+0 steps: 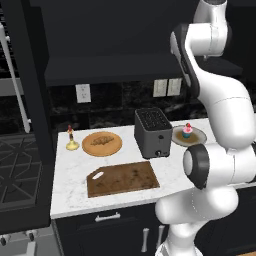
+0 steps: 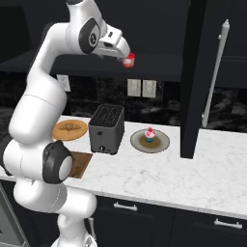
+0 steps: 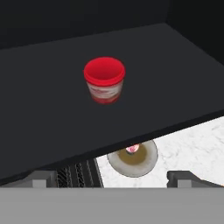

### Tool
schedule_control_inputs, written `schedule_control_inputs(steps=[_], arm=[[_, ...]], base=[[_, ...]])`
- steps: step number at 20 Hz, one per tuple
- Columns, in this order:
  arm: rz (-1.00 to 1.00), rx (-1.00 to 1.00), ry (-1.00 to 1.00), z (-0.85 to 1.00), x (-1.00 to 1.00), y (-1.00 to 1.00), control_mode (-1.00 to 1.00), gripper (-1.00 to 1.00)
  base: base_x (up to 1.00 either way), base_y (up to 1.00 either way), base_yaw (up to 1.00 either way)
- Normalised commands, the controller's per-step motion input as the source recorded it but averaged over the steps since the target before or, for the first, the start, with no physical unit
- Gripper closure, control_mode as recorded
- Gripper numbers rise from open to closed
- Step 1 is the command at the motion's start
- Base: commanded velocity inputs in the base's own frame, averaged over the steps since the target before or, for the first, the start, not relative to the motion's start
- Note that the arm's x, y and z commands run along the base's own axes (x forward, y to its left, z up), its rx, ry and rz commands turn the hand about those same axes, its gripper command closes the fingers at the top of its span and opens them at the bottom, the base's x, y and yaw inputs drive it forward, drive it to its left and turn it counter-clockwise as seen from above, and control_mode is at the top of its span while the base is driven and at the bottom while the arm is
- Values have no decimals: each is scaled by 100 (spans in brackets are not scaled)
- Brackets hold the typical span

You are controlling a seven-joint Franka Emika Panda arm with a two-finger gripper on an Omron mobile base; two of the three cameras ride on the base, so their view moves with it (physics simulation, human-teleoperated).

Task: From the different types of pastries on the counter, select a croissant and place it on the cutting board. Then retrieve a jar of jam from the cabinet and place it alongside the croissant on the cutting board.

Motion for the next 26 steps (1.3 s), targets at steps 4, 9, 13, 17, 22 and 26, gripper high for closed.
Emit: schedule_control_inputs(steps=[4, 9, 13, 17, 22, 26], arm=[[0, 0, -8, 0, 33, -6, -100, -100], [0, 0, -5, 5, 31, -12, -100, -100], [0, 0, -2, 14, 35, -10, -100, -100], [0, 0, 0, 9, 36, -3, -100, -100], [1, 0, 0, 0, 42, -3, -100, -100], [3, 0, 0, 0, 42, -8, -100, -100]], base=[[0, 0, 0], [0, 0, 0], [0, 0, 0], [0, 0, 0], [0, 0, 0], [0, 0, 0]])
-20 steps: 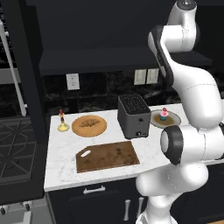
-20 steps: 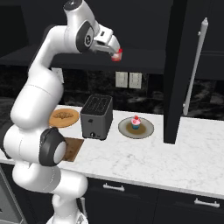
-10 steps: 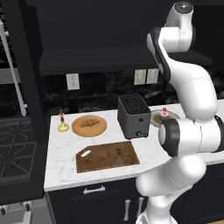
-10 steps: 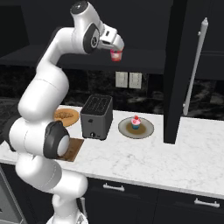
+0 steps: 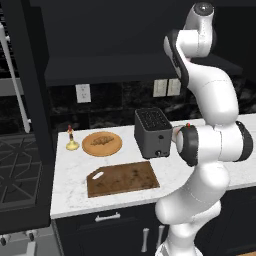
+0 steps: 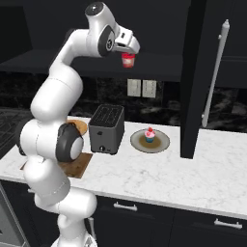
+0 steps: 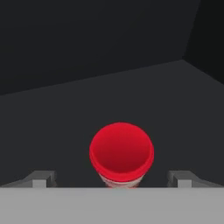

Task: From the different types of pastries on the counter, select a croissant and place it on the cutting board. Then retrieve a jar of jam from the cabinet and place it alongside the croissant on the cutting board.

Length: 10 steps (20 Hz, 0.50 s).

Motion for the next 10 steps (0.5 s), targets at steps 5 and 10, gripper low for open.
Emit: schedule_control_inputs(steps=[5, 10], arm=[[0, 0, 0, 0, 27, -22, -100, -100], [0, 0, 0, 0, 14, -18, -100, -100]], base=[[0, 0, 0], [0, 0, 0]])
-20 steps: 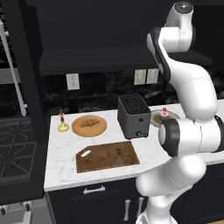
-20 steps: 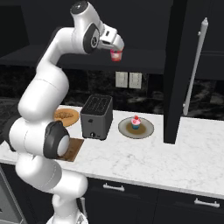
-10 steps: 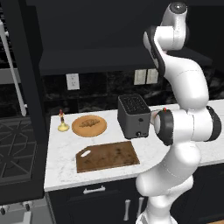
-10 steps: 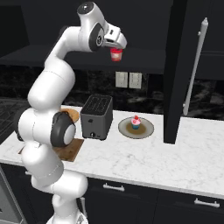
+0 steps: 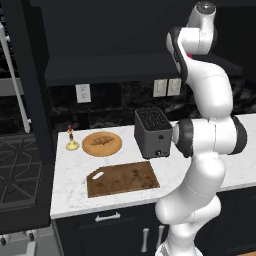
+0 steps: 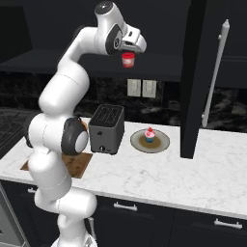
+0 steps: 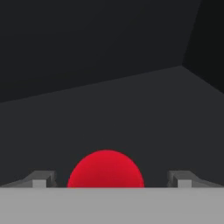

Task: From the different types of pastries on the counter, select a croissant and place it on the cutting board. Then retrieve a jar of jam from the cabinet and place it alongside the croissant on the cutting board.

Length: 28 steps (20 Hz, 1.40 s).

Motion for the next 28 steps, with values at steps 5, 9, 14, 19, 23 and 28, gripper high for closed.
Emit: schedule_control_inputs(steps=[5, 9, 14, 19, 23, 28], arm=[[0, 0, 0, 0, 9, -1, -100, -100], [0, 0, 0, -4, 0, 0, -100, -100], [0, 0, 0, -15, 0, 0, -100, -100], [0, 0, 0, -23, 0, 0, -100, -100], [0, 0, 0, -17, 1, 0, -100, -100], [1, -1, 0, -18, 14, 2, -100, -100]], base=[[0, 0, 0], [0, 0, 0], [0, 0, 0], [0, 0, 0], [0, 0, 0], [0, 0, 0]])
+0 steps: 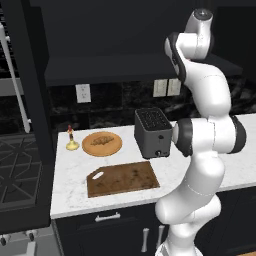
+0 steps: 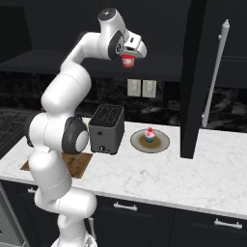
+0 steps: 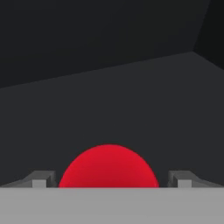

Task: From the different types of pastries on the counter, select a croissant and place it on the cutting board. Then retrieve a jar of jam from the cabinet and place it alongside the croissant on the cutting board.

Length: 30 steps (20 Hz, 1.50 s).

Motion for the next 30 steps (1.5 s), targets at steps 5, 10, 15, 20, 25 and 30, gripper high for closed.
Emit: schedule_control_inputs(steps=[5, 10, 15, 20, 25, 30], arm=[[1, 0, -1, -12, 11, 1, -100, -100], [0, -1, -1, -3, 11, 2, -100, 100], [0, 0, 1, 0, 0, 0, -100, 100], [0, 0, 8, 0, -6, 0, -100, 100], [0, 0, 2, 15, -14, 0, -100, 100], [0, 0, -2, 17, -31, 0, -100, 100]], base=[[0, 0, 0], [0, 0, 0], [0, 0, 0], [0, 0, 0], [0, 0, 0], [0, 0, 0]])
